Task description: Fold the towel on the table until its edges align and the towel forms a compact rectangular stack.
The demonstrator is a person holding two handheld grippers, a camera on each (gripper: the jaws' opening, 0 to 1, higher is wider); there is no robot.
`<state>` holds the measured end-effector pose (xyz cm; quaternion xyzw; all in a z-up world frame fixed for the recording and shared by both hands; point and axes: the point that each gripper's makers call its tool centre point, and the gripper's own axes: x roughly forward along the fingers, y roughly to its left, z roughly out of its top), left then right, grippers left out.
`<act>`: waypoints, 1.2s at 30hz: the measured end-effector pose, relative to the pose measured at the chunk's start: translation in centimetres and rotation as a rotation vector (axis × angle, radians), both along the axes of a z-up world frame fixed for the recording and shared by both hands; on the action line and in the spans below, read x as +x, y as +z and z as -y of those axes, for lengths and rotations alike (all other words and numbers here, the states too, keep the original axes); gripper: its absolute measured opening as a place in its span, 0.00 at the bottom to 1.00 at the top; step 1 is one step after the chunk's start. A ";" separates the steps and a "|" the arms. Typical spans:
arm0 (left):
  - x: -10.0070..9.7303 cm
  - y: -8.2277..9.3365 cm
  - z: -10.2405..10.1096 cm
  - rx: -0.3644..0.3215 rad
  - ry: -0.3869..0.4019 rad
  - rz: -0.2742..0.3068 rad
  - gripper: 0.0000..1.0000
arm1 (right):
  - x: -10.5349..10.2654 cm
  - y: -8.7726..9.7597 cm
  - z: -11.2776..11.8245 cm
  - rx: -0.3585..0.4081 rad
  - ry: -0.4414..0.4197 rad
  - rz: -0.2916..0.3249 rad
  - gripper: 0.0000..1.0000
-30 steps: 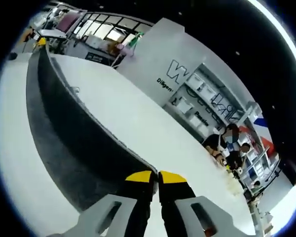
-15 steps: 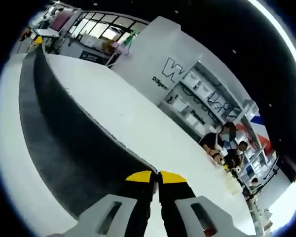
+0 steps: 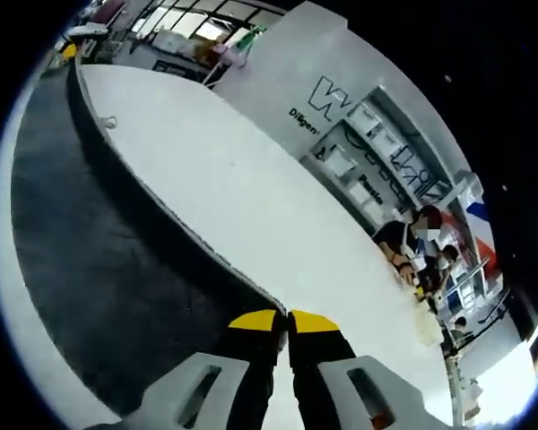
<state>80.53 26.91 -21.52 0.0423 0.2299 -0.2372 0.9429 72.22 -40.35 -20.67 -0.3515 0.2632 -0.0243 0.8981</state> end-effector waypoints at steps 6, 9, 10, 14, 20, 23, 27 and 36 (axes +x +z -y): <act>0.6 -1.6 -0.1 -0.023 0.023 -0.020 0.07 | -0.2 -2.4 -0.2 -0.005 0.001 -0.051 0.01; 0.8 -1.8 -0.6 -0.021 0.038 -0.026 0.11 | -0.5 -3.0 -0.1 0.005 0.000 -0.061 0.07; 0.8 -1.9 -0.8 -0.023 0.043 -0.024 0.14 | -0.6 -3.1 0.0 0.008 -0.003 -0.065 0.11; 0.6 -2.1 -0.9 -0.076 0.077 -0.016 0.32 | -0.9 -3.3 0.1 0.040 -0.005 -0.066 0.32; -0.7 -2.6 -1.3 -0.121 0.085 -0.070 0.67 | -1.9 -3.2 0.6 0.113 -0.027 -0.017 0.55; -1.0 -3.1 -1.9 -0.142 0.083 -0.102 0.85 | -2.7 -3.1 0.7 0.182 -0.031 -0.001 0.71; -2.6 -3.8 -2.1 -0.152 0.076 -0.129 0.95 | -3.5 -3.2 1.2 0.291 -0.037 0.032 0.98; -5.9 -3.7 -1.5 -0.202 -0.008 -0.163 0.99 | -7.3 -3.4 -0.1 0.514 0.035 0.026 1.00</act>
